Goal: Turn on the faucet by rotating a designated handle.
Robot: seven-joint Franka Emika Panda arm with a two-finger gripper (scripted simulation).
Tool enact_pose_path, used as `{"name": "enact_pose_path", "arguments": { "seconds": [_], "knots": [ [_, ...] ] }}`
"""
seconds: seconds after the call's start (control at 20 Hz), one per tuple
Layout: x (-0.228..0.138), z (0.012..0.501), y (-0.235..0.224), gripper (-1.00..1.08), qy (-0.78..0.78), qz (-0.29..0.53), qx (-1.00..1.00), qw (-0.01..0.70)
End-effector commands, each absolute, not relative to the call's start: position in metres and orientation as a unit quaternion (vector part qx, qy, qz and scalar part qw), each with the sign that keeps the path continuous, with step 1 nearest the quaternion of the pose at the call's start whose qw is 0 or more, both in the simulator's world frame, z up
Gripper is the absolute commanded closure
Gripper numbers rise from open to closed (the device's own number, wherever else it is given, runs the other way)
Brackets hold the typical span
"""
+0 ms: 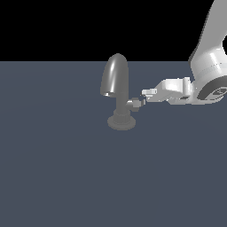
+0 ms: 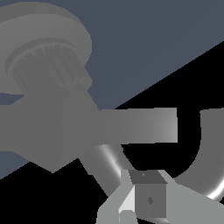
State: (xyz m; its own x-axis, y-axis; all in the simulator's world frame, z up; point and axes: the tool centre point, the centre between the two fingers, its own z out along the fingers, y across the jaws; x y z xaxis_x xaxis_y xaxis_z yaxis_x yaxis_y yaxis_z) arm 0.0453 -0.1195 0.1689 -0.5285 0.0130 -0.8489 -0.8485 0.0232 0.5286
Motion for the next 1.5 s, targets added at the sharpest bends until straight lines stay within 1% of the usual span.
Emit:
{"name": "enact_pose_path", "arguments": {
  "seconds": [0.0, 0.4, 0.45, 0.5, 1.05, 1.1, 1.15, 1.45],
  "knots": [
    [0.038, 0.162, -0.119, 1.08, 0.623, 0.613, -0.335, 0.351],
    [0.012, 0.139, -0.118, 1.08, 0.623, 0.613, -0.335, 0.351],
    [0.012, 0.139, -0.118, 1.08, 0.623, 0.613, -0.335, 0.351],
    [0.023, 0.157, -0.119, 1.08, 0.619, 0.606, -0.345, 0.36],
    [0.007, 0.082, -0.118, 1.08, 0.623, 0.613, -0.335, 0.352],
    [0.007, 0.082, -0.118, 1.08, 0.623, 0.613, -0.335, 0.352],
    [0.026, 0.131, -0.119, 1.08, 0.607, 0.6, -0.363, 0.372],
    [0.032, 0.108, -0.119, 1.08, 0.611, 0.604, -0.357, 0.367]
  ]
}}
